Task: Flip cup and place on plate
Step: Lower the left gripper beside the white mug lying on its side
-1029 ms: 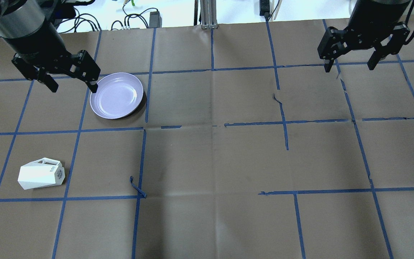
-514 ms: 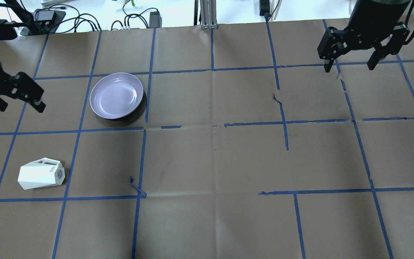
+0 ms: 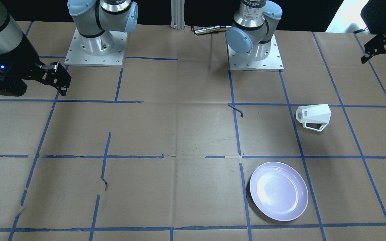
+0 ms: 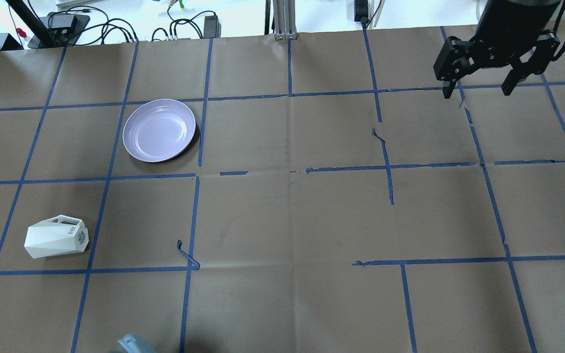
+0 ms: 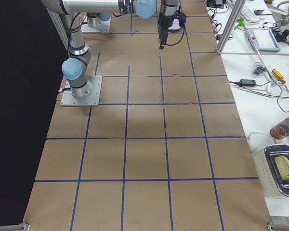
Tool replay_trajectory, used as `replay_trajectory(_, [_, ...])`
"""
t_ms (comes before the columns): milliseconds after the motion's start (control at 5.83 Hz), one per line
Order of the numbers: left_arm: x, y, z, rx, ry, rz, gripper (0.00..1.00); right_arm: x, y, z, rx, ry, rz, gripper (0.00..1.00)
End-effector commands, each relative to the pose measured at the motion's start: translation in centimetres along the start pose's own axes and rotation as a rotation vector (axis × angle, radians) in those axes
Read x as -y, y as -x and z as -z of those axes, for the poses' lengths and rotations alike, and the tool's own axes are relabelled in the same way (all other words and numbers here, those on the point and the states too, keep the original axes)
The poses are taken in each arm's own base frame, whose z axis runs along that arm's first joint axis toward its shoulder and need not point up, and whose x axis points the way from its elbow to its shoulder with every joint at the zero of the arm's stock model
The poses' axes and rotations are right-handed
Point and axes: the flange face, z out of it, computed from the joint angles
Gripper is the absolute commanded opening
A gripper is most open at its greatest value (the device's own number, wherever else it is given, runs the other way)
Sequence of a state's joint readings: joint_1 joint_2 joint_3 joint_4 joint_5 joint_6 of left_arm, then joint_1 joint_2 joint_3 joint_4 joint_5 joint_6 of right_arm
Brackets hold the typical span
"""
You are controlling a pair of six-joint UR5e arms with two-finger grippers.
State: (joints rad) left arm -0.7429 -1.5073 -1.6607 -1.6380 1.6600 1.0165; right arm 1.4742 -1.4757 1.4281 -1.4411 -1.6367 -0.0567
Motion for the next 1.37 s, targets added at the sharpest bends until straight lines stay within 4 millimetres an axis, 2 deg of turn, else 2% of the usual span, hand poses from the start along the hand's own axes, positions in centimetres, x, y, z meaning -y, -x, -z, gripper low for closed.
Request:
replay_trajectory(0, [0.1, 4.4, -3.0, -0.04, -0.001, -0.085, 0.99, 0.0, 0.0, 0.0, 0.0, 0.001, 0.0, 1.0])
replay_trajectory(171, [2.0, 5.6, -5.7, -0.131, -0.058, -0.14, 0.99, 0.0, 0.0, 0.0, 0.0, 0.001, 0.0, 1.0])
replay_trajectory(343, [2.8, 7.5, -9.0, -0.229, -0.092, -0.142, 0.99, 0.0, 0.0, 0.0, 0.0, 0.001, 0.0, 1.0])
replay_trajectory(514, [2.3, 9.4, -12.0, -0.335, -0.176, -0.118, 0.99, 0.0, 0.0, 0.0, 0.0, -0.001, 0.0, 1.0])
replay_trajectory(1029, [3.4, 10.9, -21.2, -0.692, -0.227, -0.153, 0.97, 0.0, 0.0, 0.0, 0.0, 0.001, 0.0, 1.0])
replay_trajectory(1200, [0.8, 14.0, -25.2, -0.781, -0.237, -0.082, 0.97, 0.0, 0.0, 0.0, 0.0, 0.001, 0.0, 1.0])
